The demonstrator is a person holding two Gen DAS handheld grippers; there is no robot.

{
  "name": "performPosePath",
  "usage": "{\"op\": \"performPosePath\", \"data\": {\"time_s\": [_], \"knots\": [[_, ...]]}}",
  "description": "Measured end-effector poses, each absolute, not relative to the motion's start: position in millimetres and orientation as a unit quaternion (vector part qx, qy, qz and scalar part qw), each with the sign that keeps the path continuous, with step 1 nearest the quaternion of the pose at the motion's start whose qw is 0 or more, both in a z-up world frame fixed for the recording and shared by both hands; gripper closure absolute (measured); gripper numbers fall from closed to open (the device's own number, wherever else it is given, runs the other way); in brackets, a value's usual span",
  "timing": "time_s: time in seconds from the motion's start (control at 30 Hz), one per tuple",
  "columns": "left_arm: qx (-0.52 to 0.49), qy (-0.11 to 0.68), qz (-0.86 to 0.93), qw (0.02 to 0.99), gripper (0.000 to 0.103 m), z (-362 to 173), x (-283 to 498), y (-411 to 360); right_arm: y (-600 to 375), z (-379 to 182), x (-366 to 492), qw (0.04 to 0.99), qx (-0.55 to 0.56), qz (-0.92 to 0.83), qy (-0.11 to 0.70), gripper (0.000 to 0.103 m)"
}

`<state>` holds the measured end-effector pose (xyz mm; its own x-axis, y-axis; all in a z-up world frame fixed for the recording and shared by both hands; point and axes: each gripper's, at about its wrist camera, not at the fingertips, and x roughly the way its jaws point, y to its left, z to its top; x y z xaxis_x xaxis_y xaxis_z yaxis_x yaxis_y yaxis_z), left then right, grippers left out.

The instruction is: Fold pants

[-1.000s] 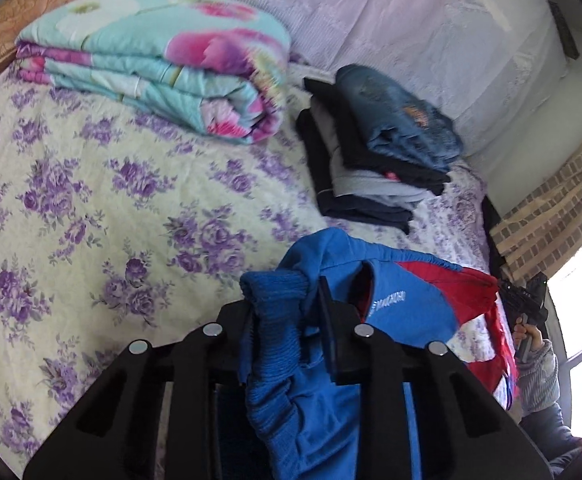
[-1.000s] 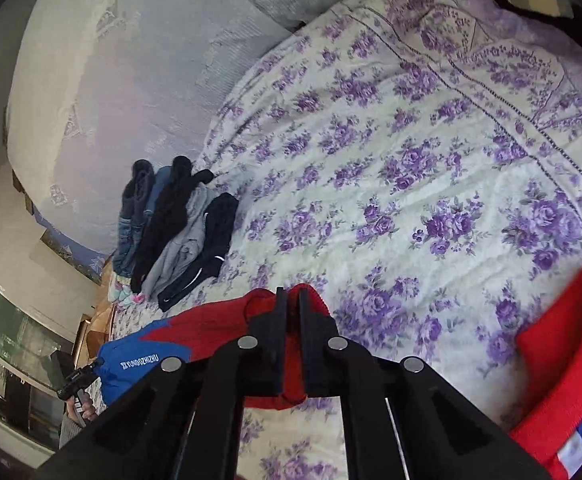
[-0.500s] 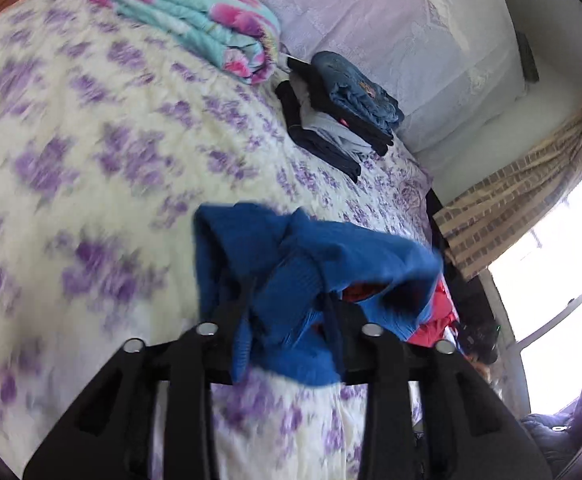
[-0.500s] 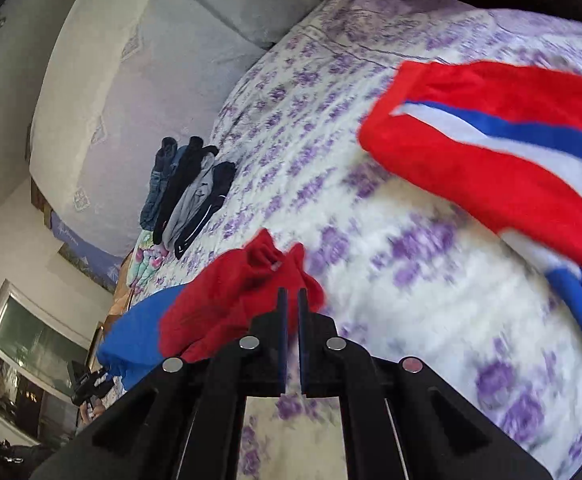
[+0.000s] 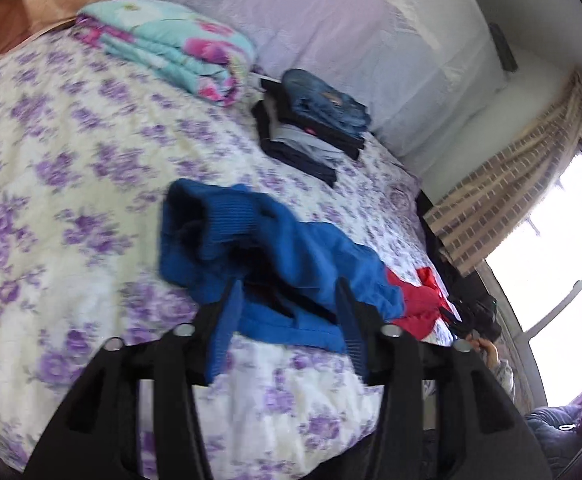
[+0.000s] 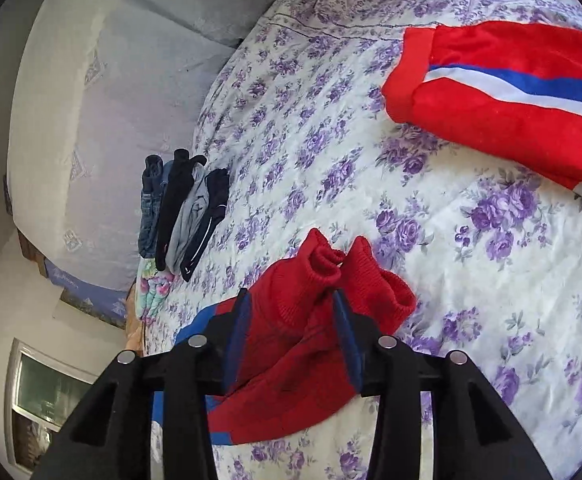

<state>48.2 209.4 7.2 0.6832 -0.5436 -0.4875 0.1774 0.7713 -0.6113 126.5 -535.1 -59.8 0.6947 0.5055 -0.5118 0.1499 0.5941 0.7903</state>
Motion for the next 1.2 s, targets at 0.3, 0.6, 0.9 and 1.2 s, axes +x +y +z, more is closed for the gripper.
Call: {"op": "performPosePath", "data": {"time_s": [0.3, 0.6, 0.9, 1.2], "knots": [[-0.305, 0.371, -0.218, 0.849, 0.03, 7, 75, 170, -535, -72, 151, 0.787, 0.462, 0.107, 0.394, 0.054], [-0.38, 0.377, -0.191, 0.823, 0.021, -12, 88, 187, -519, -59, 146, 0.811, 0.446, 0.144, 0.35, 0.096], [-0.407, 0.407, -0.123, 0.808, 0.013, -16, 125, 186, -524, -31, 142, 0.816, 0.445, 0.162, 0.331, 0.096], [-0.423, 0.348, -0.145, 0.824, 0.085, 18, 180, 208, -533, -8, 142, 0.824, 0.447, 0.164, 0.307, 0.096]]}}
